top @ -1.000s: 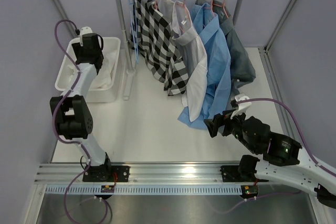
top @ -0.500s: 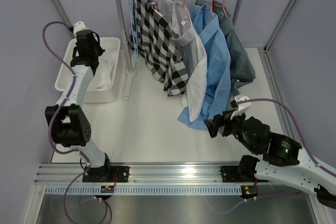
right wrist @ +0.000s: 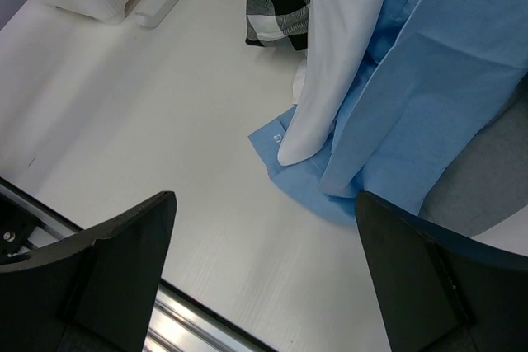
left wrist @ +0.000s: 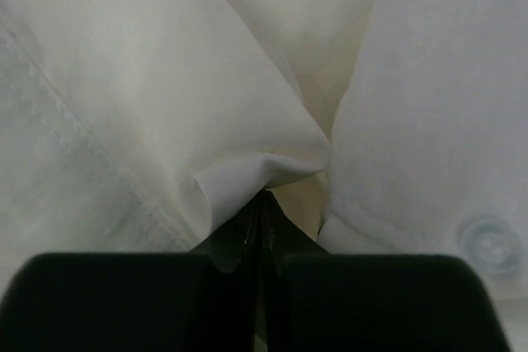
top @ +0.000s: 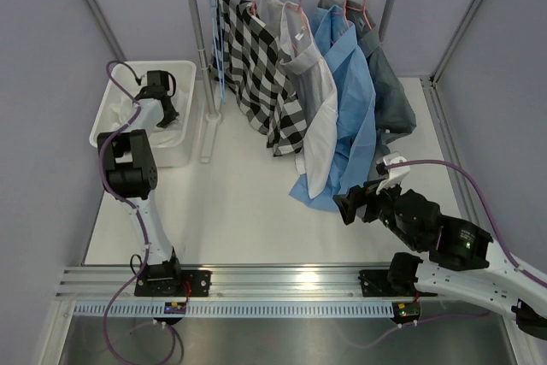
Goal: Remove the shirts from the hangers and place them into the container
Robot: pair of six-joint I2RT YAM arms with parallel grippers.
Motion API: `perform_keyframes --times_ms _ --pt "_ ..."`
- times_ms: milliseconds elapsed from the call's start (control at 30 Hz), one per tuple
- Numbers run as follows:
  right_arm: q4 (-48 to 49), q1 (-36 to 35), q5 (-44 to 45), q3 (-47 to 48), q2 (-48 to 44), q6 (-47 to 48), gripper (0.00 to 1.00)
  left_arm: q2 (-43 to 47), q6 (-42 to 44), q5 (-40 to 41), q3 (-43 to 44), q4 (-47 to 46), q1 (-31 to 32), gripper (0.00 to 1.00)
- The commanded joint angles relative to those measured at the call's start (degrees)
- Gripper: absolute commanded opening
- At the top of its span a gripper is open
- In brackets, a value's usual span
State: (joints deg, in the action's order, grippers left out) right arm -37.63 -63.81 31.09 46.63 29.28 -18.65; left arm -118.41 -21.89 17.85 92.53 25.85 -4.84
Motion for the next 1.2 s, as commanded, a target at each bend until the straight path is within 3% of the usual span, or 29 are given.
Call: perform_keyframes --times_ms 0,267,300,400,600,700,967,1167 --pt "0.0 -0.3 2.4 2.9 0.8 -0.2 1.00 0.4 -0.2 3.0 3.1 2.4 -2.2 0.04" --pt "2.1 -0.3 1.4 9.3 5.3 3.1 0.99 16.0 -1.1 -1.9 4.7 2.4 -2.0 0.33" --pt "3.0 -0.3 1.1 11.5 7.3 4.0 1.00 18.0 -1.3 -2.2 4.6 2.4 -2.1 0.46" --pt "4.4 -0.3 0.6 15.6 12.9 6.5 0.99 25.8 -1.5 -3.7 3.1 2.3 -2.0 0.69" --pt "0.4 1.5 -1.6 37.9 30.6 10.9 1.00 42.1 0.4 -7.3 -7.3 2.4 -1.9 0.94" --pt "-0.2 7.7 -8.6 44.1 38.1 12.1 0.99 48.7 1.8 -9.6 -13.6 2.3 -1.9 0.99" --pt "1.5 20.5 -19.0 64.3 56.7 15.9 0.99 71.8 5.6 -14.0 -38.8 -2.1 -1.1 0.99" --pt "0.4 25.8 -26.3 78.8 73.9 16.9 0.95 76.2 7.6 -13.2 -44.7 -3.2 3.3 0.99"
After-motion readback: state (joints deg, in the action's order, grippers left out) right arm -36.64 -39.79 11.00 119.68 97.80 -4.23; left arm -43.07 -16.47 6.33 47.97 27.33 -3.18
